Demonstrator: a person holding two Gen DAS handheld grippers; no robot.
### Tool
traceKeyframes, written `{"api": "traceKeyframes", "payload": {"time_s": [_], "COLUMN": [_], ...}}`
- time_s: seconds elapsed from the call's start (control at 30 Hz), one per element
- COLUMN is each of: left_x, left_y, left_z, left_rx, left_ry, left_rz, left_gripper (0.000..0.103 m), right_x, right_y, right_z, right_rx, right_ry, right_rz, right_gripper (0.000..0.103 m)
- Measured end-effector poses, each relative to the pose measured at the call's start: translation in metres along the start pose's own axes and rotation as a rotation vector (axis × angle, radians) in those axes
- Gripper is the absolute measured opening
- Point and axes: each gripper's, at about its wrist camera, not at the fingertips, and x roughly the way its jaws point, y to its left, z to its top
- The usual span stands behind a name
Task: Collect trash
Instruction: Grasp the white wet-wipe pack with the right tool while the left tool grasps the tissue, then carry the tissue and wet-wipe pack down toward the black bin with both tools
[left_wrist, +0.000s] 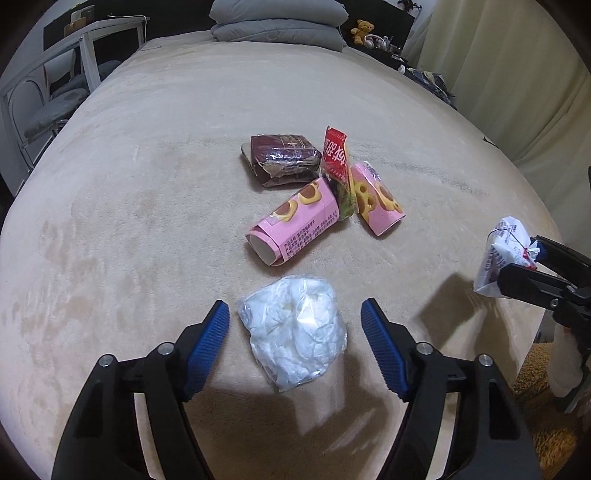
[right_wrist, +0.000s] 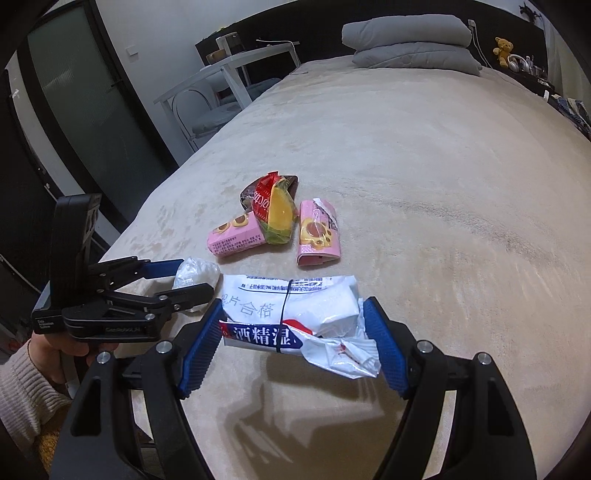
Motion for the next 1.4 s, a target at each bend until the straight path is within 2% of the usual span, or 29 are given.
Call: {"api": "traceKeyframes", "payload": {"time_s": [0.07,0.17,0.43,0.67,0.97,1.4], "left_x": [0.002,0.001,-0.012,-0.035,-0.065,-0.108], "left_y": [-0.001,-0.003,-0.014,-0.023,-0.042,-0.058], "left_z": [0.0,0.001,0.004,-0.003,-0.027,-0.079], "left_rx": [-0.001,-0.005,0.009,-0.006,0.009,-0.002], "left_ry": [0.007,0.003,-0.038,-0.105,-0.18,-0.291], "left_rz": [0.006,-0.002,-0.004,-0.019,-0.024,-0.053], "left_gripper": [0.055,0.052,0.051,0.051,0.051,0.051], "right_x": [-0.003,-0.007,-0.017,-0.025,-0.046,-0.084], "right_y": [-0.001,-0.003,-0.004,-0.004,-0.003,0.016], "right_z": [-0.001,-0.002,-0.004,-0.013,-0.031,-0.087], "right_rx": [0.002,0.003,0.009,0.023,0.051,0.058], "right_ry": [-0.007,-0.012,-0.027,-0.041,-0.098,-0.168], "right_rz": [0.008,0.009,0.005,-0.01,-0.01,0.001], "right_gripper": [0.075,0.075,0.075,0.075,0.075,0.075]}}
